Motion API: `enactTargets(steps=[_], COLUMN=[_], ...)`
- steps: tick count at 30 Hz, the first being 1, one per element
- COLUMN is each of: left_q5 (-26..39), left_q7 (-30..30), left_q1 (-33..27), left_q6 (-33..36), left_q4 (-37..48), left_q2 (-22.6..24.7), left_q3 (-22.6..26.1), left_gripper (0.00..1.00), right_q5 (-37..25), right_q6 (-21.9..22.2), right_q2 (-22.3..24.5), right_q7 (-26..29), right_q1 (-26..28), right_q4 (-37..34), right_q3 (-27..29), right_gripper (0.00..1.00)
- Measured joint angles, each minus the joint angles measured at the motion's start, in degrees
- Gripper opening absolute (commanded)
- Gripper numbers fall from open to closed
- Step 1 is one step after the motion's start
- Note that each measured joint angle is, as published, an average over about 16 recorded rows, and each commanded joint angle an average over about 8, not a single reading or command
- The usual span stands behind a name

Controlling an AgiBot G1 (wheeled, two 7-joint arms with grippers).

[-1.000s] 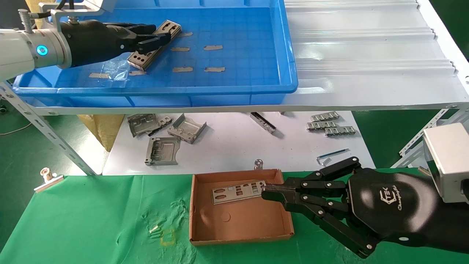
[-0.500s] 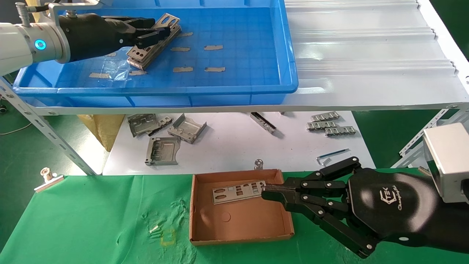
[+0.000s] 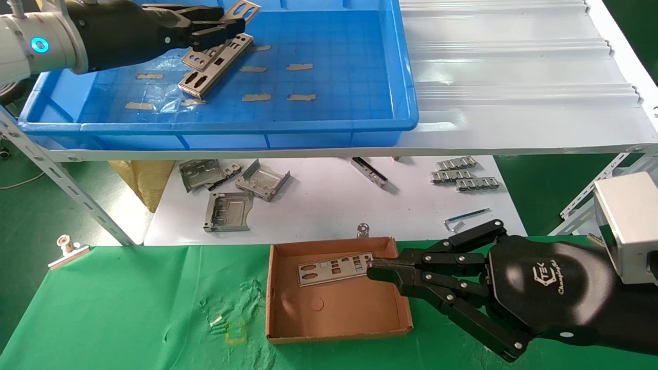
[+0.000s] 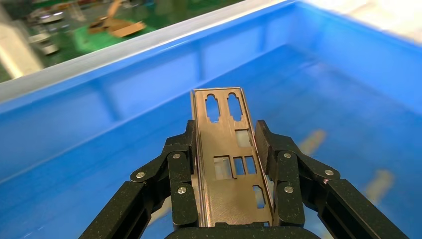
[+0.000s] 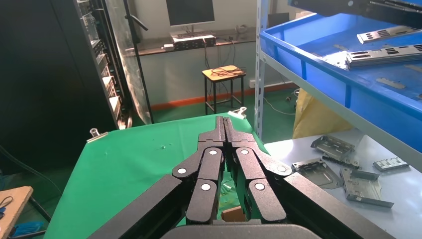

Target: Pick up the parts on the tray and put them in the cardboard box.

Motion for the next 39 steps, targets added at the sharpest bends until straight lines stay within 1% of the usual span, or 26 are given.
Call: enactTargets(steps=[1, 2, 10, 13, 16, 22, 30, 34, 39], left_q5=[-0.1, -0.2, -0.6, -0.9, -1.3, -3.5, -7.9, -8.6, -7.9], left_q7=[0.1, 0.2, 1.8, 2.4, 2.9, 3.4, 5.0, 8.2, 13.7], left_q1=[-0.1, -0.1, 0.2, 0.8, 1.8, 5.4, 12.2, 15.6, 19.3], left_q6=[1.8, 3.7, 19.8, 24.4, 27.5, 29.3, 29.0, 27.7, 24.6], left_q4=[-0.2, -0.5, -2.5, -3.9, -6.0, -13.2, -24.0, -26.5, -25.5], left_q2=[-0.3, -0.5, -2.4, -2.9, -3.3, -4.4, -5.9, -5.1, -2.4], left_q3=[0.0, -0.1, 0.0, 0.3, 0.9, 3.6, 9.8, 13.2, 16.4], left_gripper=[0.0, 0.0, 0.0, 0.0, 0.0, 0.0, 0.0, 0.0, 0.0], right_q5=[0.0, 0.0, 0.0, 0.0, 0.0, 0.0, 0.0, 0.0, 0.0], right_q6=[0.0, 0.0, 0.0, 0.0, 0.0, 0.0, 0.0, 0.0, 0.0], right_q2=[0.0, 0.0, 0.0, 0.0, 0.0, 0.0, 0.0, 0.0, 0.0], right_q7=[0.0, 0.0, 0.0, 0.0, 0.0, 0.0, 0.0, 0.0, 0.0], right_q1=[0.0, 0.0, 0.0, 0.0, 0.0, 0.0, 0.0, 0.0, 0.0], right_q4=[0.0, 0.0, 0.0, 0.0, 0.0, 0.0, 0.0, 0.0, 0.0], right_q3=[0.0, 0.0, 0.0, 0.0, 0.0, 0.0, 0.0, 0.0, 0.0], right_gripper=[0.97, 1.0, 1.0, 1.0, 1.0, 1.0, 1.0, 1.0, 1.0])
